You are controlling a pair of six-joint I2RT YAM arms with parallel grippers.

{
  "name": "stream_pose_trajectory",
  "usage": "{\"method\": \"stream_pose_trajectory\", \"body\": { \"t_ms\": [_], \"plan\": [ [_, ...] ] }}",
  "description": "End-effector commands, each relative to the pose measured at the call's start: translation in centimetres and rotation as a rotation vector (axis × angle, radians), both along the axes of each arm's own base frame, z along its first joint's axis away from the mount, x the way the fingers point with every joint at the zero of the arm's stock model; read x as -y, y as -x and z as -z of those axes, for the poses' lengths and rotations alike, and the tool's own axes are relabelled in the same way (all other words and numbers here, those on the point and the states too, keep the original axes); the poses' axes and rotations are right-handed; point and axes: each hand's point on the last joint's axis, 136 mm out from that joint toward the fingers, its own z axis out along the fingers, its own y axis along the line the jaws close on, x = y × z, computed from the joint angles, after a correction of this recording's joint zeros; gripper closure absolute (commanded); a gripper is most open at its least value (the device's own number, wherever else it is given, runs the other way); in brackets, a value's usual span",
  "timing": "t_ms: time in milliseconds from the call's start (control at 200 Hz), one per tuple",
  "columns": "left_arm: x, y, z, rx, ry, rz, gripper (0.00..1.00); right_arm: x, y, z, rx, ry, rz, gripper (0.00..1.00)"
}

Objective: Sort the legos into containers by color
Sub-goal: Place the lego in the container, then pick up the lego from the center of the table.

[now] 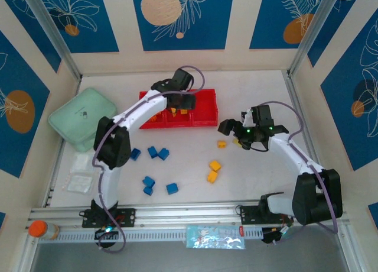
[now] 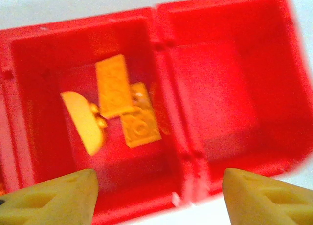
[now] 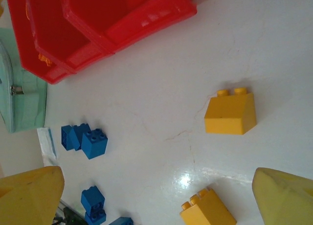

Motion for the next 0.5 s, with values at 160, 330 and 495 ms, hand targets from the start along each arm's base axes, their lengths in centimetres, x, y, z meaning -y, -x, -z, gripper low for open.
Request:
{"method": "stream_pose_trajectory", "body": {
  "t_ms": [160, 330, 495],
  "plan": [
    [5.6, 8.3, -0.5, -0.1, 0.127, 0.083, 0.25, 2.4, 1.8, 1.0, -0.038, 0.019, 0.053, 0.01],
    [9.1, 11.7, 1.7, -0.164, 0.158, 0.102, 0.23, 3.8, 2.2, 1.9, -0.054, 0.0, 0.097, 0.01],
    [11.2, 12.5, 4.9, -0.21, 0.141, 0.081, 0.17, 5.4, 2.0, 2.4, -0.055, -0.01, 0.148, 0.01]
  ]
}}
